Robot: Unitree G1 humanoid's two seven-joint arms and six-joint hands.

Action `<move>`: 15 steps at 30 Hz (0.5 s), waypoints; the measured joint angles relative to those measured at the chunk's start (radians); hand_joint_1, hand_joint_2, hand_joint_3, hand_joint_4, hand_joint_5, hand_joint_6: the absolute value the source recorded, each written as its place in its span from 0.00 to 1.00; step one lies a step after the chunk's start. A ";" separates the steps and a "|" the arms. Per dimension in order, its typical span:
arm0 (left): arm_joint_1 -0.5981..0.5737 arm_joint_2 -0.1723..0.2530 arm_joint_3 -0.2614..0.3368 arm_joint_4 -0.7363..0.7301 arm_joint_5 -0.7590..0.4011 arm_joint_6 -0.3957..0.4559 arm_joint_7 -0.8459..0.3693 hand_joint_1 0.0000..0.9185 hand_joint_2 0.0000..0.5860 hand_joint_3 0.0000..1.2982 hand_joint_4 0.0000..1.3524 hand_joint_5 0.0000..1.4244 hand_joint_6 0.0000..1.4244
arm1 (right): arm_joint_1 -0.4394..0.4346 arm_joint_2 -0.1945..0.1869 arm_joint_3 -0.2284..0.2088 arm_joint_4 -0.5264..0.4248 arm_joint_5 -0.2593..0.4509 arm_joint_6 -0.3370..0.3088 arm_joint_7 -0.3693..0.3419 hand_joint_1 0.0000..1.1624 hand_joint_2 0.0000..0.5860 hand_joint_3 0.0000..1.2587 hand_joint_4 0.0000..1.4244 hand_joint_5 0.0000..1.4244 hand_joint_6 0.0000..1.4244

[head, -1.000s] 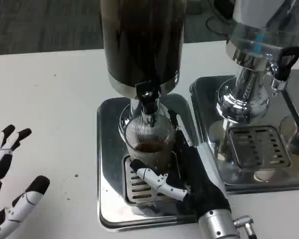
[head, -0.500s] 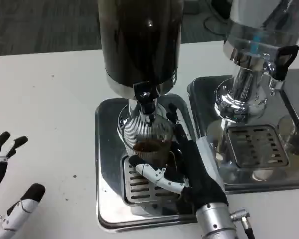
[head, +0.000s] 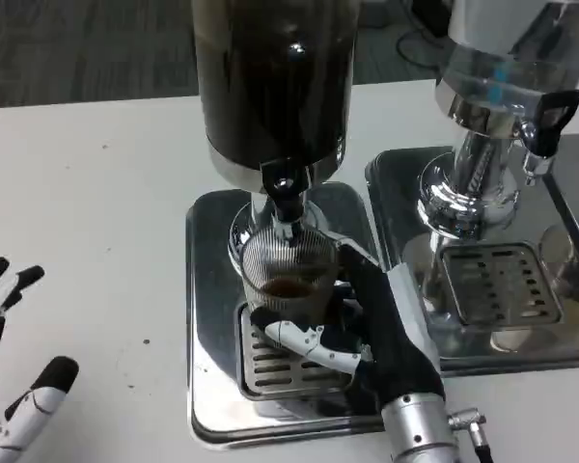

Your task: Grasp the cup under the faucet to collect the drink, then remove the cup.

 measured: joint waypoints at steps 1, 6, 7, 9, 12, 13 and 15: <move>0.000 0.000 0.000 -0.001 0.000 0.000 0.000 0.00 0.35 0.12 0.00 0.10 0.03 | 0.000 0.000 0.000 0.002 0.000 -0.003 -0.004 0.76 0.28 0.33 0.30 0.36 0.54; 0.000 0.000 0.000 -0.002 -0.002 0.000 0.000 0.00 0.35 0.12 0.00 0.10 0.02 | 0.005 0.000 0.001 0.004 -0.001 -0.017 -0.029 0.76 0.28 0.36 0.32 0.39 0.57; 0.000 0.000 0.000 -0.002 -0.002 0.000 0.000 0.00 0.35 0.12 0.00 0.10 0.02 | 0.009 0.000 0.001 0.005 -0.001 -0.023 -0.034 0.76 0.28 0.37 0.32 0.40 0.58; 0.000 0.000 -0.001 -0.002 -0.002 0.000 -0.001 0.00 0.34 0.12 0.00 0.10 0.02 | 0.010 0.000 0.002 0.008 0.000 -0.029 -0.041 0.77 0.29 0.37 0.34 0.42 0.62; 0.000 -0.002 -0.002 -0.002 -0.002 0.000 -0.005 0.00 0.34 0.12 0.00 0.10 0.02 | 0.011 0.000 0.002 0.019 0.000 -0.047 -0.052 0.77 0.30 0.39 0.35 0.44 0.66; 0.000 -0.002 -0.002 -0.002 -0.002 0.000 -0.007 0.00 0.34 0.12 0.00 0.10 0.02 | 0.011 0.000 0.003 0.022 0.000 -0.050 -0.053 0.78 0.30 0.39 0.36 0.44 0.67; 0.000 -0.005 -0.002 -0.002 -0.002 0.000 -0.010 0.00 0.34 0.12 0.00 0.10 0.02 | 0.011 0.000 0.003 0.028 -0.001 -0.058 -0.057 0.79 0.31 0.39 0.36 0.45 0.70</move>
